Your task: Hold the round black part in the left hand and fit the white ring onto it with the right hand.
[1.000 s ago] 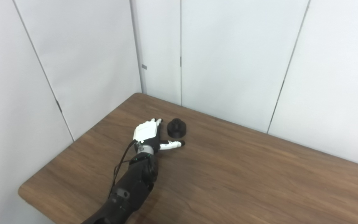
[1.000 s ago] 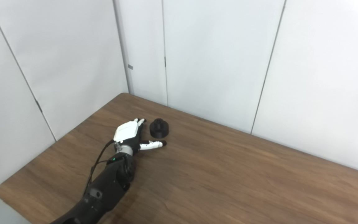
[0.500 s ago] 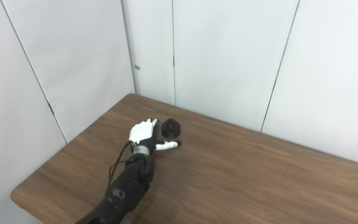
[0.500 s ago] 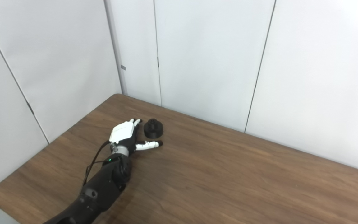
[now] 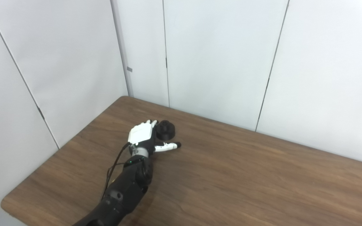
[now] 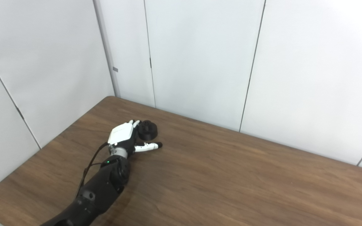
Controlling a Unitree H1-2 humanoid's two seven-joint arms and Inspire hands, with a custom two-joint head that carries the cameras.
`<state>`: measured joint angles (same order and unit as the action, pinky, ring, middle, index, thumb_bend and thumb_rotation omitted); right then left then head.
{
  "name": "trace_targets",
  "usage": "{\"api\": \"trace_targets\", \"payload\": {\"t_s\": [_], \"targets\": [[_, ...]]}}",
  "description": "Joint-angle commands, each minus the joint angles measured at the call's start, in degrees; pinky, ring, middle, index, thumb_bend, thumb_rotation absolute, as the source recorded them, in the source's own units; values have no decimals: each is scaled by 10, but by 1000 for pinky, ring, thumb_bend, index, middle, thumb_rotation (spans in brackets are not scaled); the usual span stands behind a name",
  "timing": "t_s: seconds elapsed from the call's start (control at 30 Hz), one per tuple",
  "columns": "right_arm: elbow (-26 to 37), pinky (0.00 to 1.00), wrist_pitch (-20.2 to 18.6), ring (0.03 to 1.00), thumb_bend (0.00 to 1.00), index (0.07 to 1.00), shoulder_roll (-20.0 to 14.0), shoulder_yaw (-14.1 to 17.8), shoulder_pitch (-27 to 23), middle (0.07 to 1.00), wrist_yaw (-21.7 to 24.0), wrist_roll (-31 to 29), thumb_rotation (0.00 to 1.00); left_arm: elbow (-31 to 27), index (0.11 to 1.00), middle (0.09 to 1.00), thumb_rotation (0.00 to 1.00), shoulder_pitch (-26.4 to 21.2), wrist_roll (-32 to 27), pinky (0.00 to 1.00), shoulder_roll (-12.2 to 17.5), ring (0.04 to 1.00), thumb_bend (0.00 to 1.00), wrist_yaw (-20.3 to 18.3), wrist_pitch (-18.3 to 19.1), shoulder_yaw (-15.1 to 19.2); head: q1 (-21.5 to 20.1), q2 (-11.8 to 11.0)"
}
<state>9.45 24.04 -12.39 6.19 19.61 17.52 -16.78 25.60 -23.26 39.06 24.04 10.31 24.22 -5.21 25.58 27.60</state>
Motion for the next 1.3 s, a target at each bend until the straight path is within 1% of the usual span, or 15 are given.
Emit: {"api": "trace_targets", "payload": {"t_s": [0.0, 0.2, 0.37, 0.57, 0.73, 0.77, 0.8, 0.83, 0.87, 0.9, 0.93, 0.97, 1.07, 1.2, 1.27], "targets": [[-34, 1000, -6, 1000, 704, 1000, 22, -18, 34, 1000, -3, 1, 872, -7, 953, 1000, 646, -30, 0, 1000, 16, 999, 968, 14, -14, -2, -1, 1], [-24, 1000, -11, 1000, 720, 1000, 22, -21, 41, 1000, -11, 9, 887, 0, 958, 1000, 636, -35, 0, 1000, 16, 995, 978, 19, -14, -3, -3, 4], [-20, 1000, -14, 1000, 727, 1000, 22, -23, 44, 1000, -16, 12, 887, 3, 952, 995, 620, -36, -2, 1000, 19, 993, 954, 24, -16, -3, -5, 3], [-15, 1000, -14, 1000, 732, 1000, 19, -26, 51, 1000, -22, 18, 902, -2, 952, 998, 612, -34, -12, 1000, 22, 993, 941, 29, -15, 6, -8, 7], [-17, 1000, -6, 1000, 723, 1000, 16, -28, 52, 1000, -22, 17, 898, -3, 949, 993, 587, -35, -18, 1000, 26, 986, 931, 33, -19, 11, -8, 10], [-19, 1000, -5, 1000, 727, 1000, 15, -29, 53, 1000, -22, 16, 901, -3, 939, 992, 568, -35, -22, 1000, 24, 988, 922, 38, -21, 15, -8, 10], [-19, 1000, -5, 1000, 730, 1000, 15, -29, 53, 1000, -22, 15, 901, -2, 912, 981, 527, -36, -26, 1000, 22, 980, 907, 44, -24, 20, -9, 10], [-20, 1000, -4, 1000, 730, 1000, 15, -30, 53, 1000, -22, 14, 899, 3, 883, 971, 483, -36, -38, 1000, 17, 971, 887, 59, -40, 33, -9, 10], [-21, 1000, -3, 1000, 728, 1000, 14, -30, 53, 1000, -21, 12, 896, 7, 799, 944, 349, -37, -53, 1000, 11, 950, 837, 75, -56, 46, -9, 10], [-22, 1000, -1, 1000, 723, 1000, 13, -31, 53, 1000, -20, 11, 895, 14, 736, 926, 270, -39, -66, 1000, 5, 938, 797, 92, -73, 59, -9, 10], [-20, 1000, -4, 1000, 719, 1000, 14, -31, 53, 1000, -22, 12, 894, 21, 618, 899, 169, -40, -76, 1000, 1, 923, 659, 106, -87, 68, -9, 10], [-18, 1000, -6, 1000, 729, 1000, 13, -31, 54, 1000, -23, 13, 894, 27, 543, 866, 104, -41, -83, 1000, -3, 904, 572, 119, -99, 75, -9, 10], [-19, 1000, -4, 1000, 742, 1000, 12, -33, 53, 1000, -23, 16, 897, 43, 489, 802, 59, -45, -105, 997, -10, 872, 519, 140, -128, 91, -10, 10], [-21, 1000, -3, 1000, 754, 1000, 14, -33, 51, 1000, -27, 23, 904, 52, 481, 782, 53, -45, -134, 1000, -11, 869, 511, 138, -161, 98, -12, 9], [-22, 1000, -1, 1000, 751, 1000, 13, -33, 50, 1000, -26, 21, 904, 55, 479, 782, 51, -44, -138, 1000, -9, 867, 510, 135, -175, 93, -12, 9]]}}
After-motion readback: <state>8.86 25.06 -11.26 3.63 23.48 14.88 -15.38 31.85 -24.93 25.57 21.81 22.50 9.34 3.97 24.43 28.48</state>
